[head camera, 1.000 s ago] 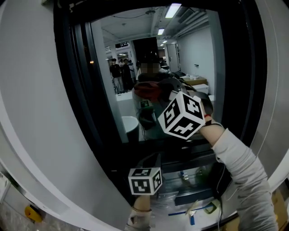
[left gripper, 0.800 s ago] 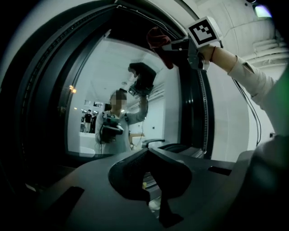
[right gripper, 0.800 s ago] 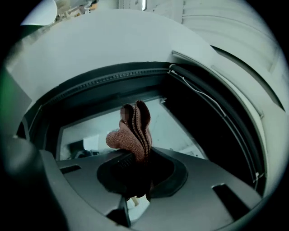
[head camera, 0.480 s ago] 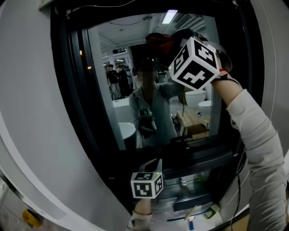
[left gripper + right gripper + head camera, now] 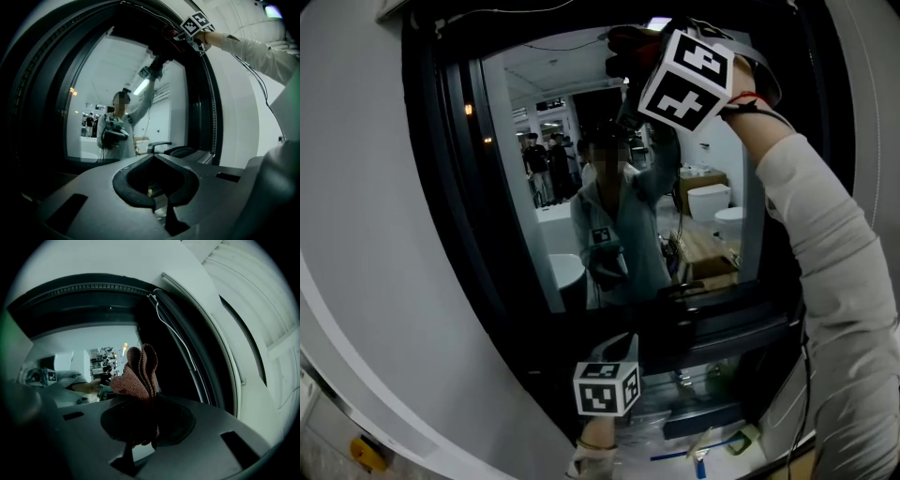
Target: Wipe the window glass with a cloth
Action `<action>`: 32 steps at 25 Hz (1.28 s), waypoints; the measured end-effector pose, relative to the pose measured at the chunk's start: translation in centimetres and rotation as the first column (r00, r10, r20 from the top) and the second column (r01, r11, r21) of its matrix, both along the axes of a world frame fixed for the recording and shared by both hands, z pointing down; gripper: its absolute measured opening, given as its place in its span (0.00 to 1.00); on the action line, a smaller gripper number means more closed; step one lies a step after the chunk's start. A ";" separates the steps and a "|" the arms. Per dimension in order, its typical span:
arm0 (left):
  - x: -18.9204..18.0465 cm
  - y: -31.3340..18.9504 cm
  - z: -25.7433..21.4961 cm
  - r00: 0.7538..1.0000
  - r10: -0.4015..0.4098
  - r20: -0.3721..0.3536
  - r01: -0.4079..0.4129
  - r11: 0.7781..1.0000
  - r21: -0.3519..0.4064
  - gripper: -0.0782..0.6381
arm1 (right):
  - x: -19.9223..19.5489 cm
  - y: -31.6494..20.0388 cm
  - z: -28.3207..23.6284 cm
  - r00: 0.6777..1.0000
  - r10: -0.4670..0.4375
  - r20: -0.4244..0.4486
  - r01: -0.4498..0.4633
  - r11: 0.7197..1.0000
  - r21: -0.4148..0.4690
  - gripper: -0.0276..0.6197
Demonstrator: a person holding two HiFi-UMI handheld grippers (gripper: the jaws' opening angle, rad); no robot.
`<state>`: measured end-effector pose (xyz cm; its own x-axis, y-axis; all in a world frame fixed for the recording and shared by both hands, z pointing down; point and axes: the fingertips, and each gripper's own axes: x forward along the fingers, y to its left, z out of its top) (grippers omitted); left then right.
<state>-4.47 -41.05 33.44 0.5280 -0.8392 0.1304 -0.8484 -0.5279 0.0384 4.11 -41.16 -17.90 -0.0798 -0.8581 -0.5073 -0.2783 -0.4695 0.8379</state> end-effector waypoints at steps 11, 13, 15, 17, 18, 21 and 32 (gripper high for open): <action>-1.1 0.2 0.0 1.000 -0.010 -0.005 0.010 1.000 0.004 0.12 | -1.3 -3.1 2.8 1.000 0.023 -0.018 -0.024 0.996 -0.081 0.13; -1.3 0.2 0.3 1.000 -0.009 -0.003 0.009 1.000 0.002 0.12 | -1.3 -3.5 4.0 0.999 0.027 -0.026 -0.030 0.995 -0.096 0.13; -1.3 0.2 0.5 1.000 -0.007 -0.001 0.007 1.000 -0.001 0.12 | -1.2 -3.9 5.3 0.999 0.024 -0.033 -0.027 0.994 -0.110 0.13; -1.3 0.2 0.4 1.000 -0.004 -0.002 0.004 1.000 -0.003 0.12 | -1.2 -4.2 6.6 0.999 0.014 -0.036 -0.018 0.992 -0.125 0.13; -1.3 0.2 0.3 1.000 -0.003 -0.003 0.003 1.000 -0.004 0.12 | -1.3 -4.3 7.3 0.999 0.007 -0.036 -0.012 0.991 -0.134 0.13; -1.2 0.3 0.3 1.000 -0.001 -0.004 0.001 1.000 -0.005 0.12 | -1.4 -4.7 9.5 0.999 -0.005 -0.043 -0.002 0.986 -0.164 0.13; -1.1 0.4 0.4 1.000 0.001 -0.013 -0.001 1.000 -0.004 0.12 | -1.5 -4.9 16.1 0.998 -0.055 -0.014 0.050 0.967 -0.248 0.13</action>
